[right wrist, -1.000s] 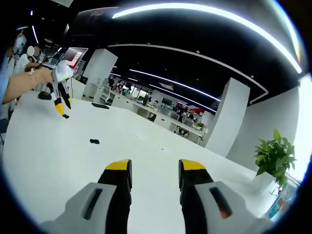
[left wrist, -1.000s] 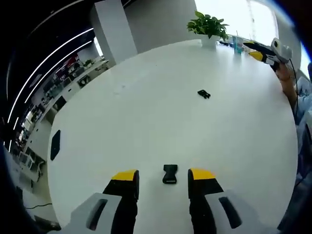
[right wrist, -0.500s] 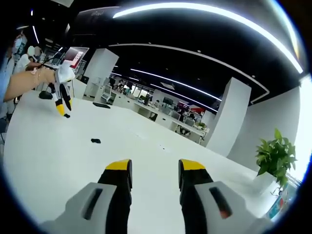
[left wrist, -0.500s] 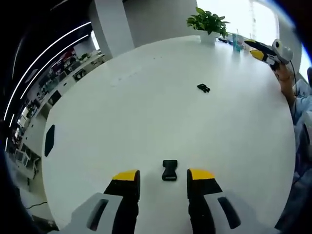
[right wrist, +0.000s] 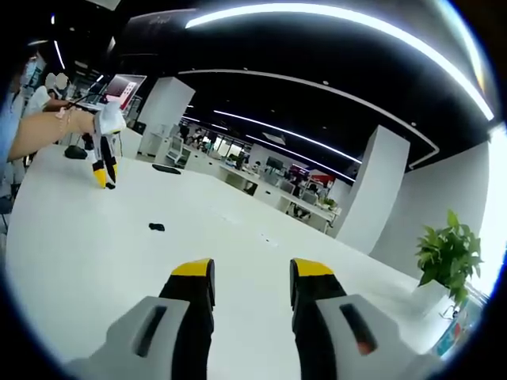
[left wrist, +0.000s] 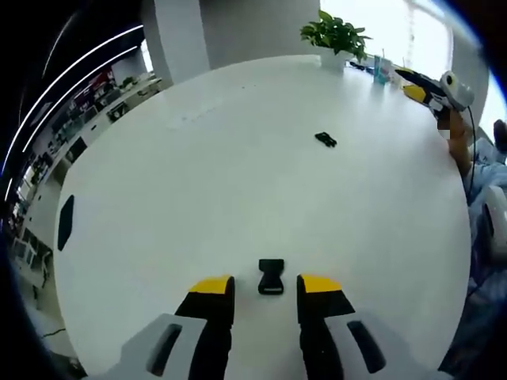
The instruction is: Snap the two parts of the plastic buckle together until the buckle closes and remains connected.
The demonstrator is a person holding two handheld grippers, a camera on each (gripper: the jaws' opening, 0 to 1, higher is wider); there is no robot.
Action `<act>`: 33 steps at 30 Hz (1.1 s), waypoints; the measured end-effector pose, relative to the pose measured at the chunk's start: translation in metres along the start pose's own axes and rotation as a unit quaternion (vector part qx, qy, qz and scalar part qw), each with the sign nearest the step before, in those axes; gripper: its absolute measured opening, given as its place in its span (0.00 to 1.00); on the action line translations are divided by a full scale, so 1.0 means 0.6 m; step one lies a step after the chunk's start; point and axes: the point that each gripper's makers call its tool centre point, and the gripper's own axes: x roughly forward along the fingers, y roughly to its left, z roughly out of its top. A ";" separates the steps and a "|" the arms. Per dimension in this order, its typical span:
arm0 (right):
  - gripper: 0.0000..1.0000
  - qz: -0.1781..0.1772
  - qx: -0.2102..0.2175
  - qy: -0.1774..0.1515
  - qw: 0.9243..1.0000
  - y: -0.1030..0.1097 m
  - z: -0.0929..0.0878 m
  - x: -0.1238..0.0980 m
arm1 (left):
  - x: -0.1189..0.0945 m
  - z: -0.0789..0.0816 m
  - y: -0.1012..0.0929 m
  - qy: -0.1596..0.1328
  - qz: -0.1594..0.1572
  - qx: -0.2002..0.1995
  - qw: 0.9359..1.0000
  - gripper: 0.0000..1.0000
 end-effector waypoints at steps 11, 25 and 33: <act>0.38 -0.001 -0.003 0.000 1.000 0.000 0.000 -0.002 | 0.005 0.001 -0.006 0.003 -0.019 -0.014 1.000 0.28; 0.38 -0.004 -0.003 -0.002 1.000 -0.001 0.001 -0.005 | 0.005 -0.002 -0.009 0.003 -0.033 -0.034 0.999 0.23; 0.38 -0.003 -0.003 -0.003 1.000 0.000 0.002 -0.006 | 0.004 -0.001 -0.004 0.003 -0.030 -0.031 0.999 0.22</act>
